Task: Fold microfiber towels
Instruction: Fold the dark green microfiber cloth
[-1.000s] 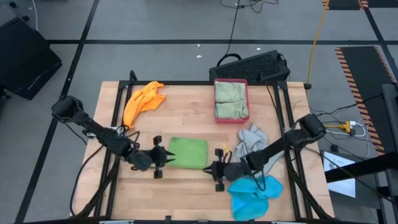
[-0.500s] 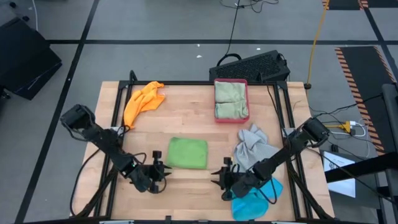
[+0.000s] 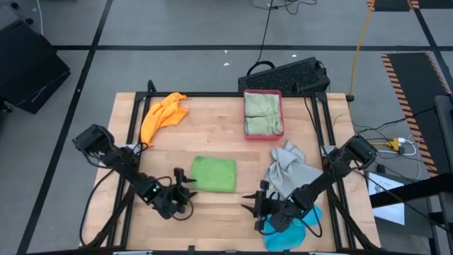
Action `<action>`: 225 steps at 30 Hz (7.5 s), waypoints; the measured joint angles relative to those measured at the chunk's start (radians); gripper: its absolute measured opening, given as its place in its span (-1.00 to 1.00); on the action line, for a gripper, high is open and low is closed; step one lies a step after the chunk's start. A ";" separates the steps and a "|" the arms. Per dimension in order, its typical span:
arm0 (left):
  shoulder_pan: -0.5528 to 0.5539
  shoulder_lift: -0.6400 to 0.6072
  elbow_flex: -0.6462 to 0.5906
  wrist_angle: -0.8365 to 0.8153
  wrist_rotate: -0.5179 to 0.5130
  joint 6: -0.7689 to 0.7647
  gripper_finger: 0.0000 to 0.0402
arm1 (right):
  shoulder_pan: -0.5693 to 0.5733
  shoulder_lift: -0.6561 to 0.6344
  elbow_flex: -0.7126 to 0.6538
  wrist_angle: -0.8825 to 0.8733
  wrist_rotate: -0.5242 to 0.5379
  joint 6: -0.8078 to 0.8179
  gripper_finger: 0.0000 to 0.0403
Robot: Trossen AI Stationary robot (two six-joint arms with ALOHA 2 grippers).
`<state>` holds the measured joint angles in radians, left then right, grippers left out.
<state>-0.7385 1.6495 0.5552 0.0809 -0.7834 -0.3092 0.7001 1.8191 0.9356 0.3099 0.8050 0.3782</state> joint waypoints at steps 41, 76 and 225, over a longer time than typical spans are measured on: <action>0.057 0.000 -0.006 -0.106 0.117 0.060 -0.85 | -0.269 0.193 0.000 0.263 -0.386 -0.383 0.08; 0.074 -0.308 0.011 -0.184 0.296 0.121 -0.83 | -0.339 0.098 0.000 0.271 -0.625 -0.138 -0.95; 0.387 -0.061 -0.230 0.449 0.429 0.060 -0.96 | -0.535 0.480 0.039 0.689 -0.648 -0.154 -0.97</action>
<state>-0.3519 1.5880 0.3256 0.5304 -0.3546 -0.2493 0.1654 2.2995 0.9749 0.9994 0.1571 0.2238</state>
